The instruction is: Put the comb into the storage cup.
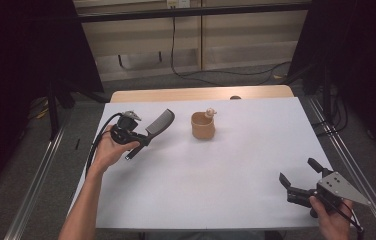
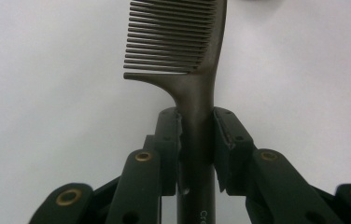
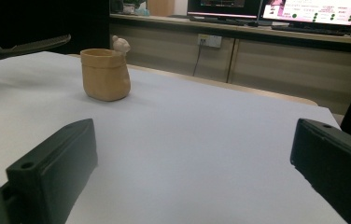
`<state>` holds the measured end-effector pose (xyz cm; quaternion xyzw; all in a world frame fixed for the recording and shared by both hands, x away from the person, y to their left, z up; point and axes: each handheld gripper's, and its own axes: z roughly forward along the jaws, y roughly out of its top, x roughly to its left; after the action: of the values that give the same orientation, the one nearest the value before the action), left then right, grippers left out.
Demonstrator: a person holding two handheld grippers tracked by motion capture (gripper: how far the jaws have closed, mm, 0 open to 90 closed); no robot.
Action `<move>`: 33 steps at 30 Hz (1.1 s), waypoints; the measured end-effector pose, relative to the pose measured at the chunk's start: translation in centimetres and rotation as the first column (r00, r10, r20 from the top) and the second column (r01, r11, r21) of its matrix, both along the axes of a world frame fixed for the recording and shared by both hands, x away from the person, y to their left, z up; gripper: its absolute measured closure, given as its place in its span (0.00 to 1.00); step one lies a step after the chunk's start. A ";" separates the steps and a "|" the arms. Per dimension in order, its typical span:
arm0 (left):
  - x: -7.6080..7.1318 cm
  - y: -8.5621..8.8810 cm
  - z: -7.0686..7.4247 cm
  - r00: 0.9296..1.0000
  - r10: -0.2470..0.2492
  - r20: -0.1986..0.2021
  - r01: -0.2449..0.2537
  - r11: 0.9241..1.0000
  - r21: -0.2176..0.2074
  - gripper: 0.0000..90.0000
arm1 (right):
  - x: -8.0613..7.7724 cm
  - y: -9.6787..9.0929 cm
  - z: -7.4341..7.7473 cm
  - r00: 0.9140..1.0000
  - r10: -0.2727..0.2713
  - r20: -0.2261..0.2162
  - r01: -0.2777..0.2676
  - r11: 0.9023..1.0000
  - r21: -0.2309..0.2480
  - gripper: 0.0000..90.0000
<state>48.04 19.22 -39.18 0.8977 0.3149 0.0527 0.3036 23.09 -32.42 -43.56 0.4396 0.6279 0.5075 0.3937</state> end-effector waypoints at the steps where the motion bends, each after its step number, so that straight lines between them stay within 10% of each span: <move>1: -0.1 0.1 0.1 1.000 0.004 0.008 -0.004 1.000 -0.008 0.81 | 0.0 0.0 0.0 1.000 0.000 0.000 0.000 1.000 0.000 0.00; 21: -1.0 0.4 1.7 0.987 0.079 0.143 -0.053 0.983 -0.175 0.81 | 0.0 0.0 0.0 1.000 0.001 0.001 -0.001 1.000 0.004 0.00; 33: -1.7 0.1 2.7 0.953 0.126 0.276 -0.051 0.963 -0.264 0.81 | 0.0 0.0 0.0 1.000 0.008 -0.001 -0.008 1.000 0.007 0.00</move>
<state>46.37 19.29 -36.44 0.8189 0.3113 0.1566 0.4560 23.13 -32.42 -43.57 0.4389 0.6279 0.5110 0.3899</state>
